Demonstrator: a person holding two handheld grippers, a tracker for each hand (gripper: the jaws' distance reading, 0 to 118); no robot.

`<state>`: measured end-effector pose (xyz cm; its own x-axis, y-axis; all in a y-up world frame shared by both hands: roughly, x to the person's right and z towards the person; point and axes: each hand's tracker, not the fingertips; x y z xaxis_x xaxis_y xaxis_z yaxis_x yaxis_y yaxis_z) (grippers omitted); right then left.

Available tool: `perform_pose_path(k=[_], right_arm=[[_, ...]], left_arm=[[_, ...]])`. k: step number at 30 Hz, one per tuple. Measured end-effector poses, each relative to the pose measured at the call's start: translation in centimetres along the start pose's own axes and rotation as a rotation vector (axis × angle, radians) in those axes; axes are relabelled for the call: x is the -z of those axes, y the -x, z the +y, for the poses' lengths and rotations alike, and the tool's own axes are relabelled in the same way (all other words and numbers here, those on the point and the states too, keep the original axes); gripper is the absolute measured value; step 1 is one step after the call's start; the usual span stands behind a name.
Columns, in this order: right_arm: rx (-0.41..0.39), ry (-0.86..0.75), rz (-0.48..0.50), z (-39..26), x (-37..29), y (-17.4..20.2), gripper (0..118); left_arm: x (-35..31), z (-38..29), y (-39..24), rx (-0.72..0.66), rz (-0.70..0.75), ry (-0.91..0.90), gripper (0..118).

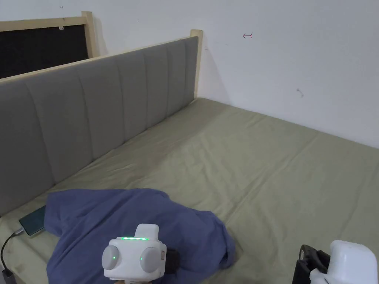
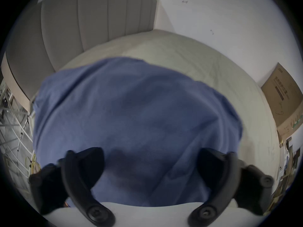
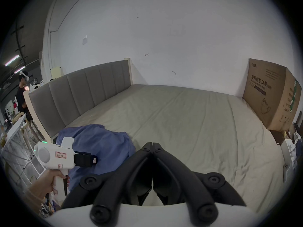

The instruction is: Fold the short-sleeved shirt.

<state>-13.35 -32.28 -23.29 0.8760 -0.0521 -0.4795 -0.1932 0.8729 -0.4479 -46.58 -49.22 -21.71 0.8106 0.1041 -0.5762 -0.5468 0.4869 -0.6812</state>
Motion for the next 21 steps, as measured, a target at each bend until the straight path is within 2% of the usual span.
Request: perform_pose_path(k=[1, 2, 4, 5, 7, 12, 17, 21], right_arm=[[0.015, 0.012, 0.002, -0.1, 0.1, -0.3, 0], [0.026, 0.016, 0.003, -0.3, 0.1, -0.6, 0], [0.045, 0.027, 0.002, -0.7, 0.4, -1.1, 0], [0.056, 0.037, 0.0, -0.8, 0.5, -1.2, 0], [0.078, 0.051, 0.004, -1.1, 0.7, -1.6, 0], [0.104, 0.058, 0.011, -1.3, 0.4, -1.8, 0], [0.121, 0.046, -0.007, -1.0, -0.3, -2.9, 0], [0.141, 0.029, -0.044, -0.9, -1.0, -4.7, 0]], left_arm=[[-0.2, 0.2, 0.0, 0.008, 0.059, 0.007, 93], [-0.7, 0.4, -0.2, 0.005, 0.021, -0.031, 84], [-0.8, 0.9, 0.1, 0.017, 0.039, -0.04, 54], [-1.1, 1.0, 0.3, -0.028, 0.062, -0.033, 35], [-0.9, 1.7, 1.5, -0.111, 0.04, -0.005, 5], [-1.6, 2.6, 2.6, -0.149, -0.031, 0.046, 3], [-4.6, 3.6, 3.0, -0.292, -0.11, 0.028, 2], [-7.9, 4.2, 1.3, -0.315, -0.243, -0.002, 2]])
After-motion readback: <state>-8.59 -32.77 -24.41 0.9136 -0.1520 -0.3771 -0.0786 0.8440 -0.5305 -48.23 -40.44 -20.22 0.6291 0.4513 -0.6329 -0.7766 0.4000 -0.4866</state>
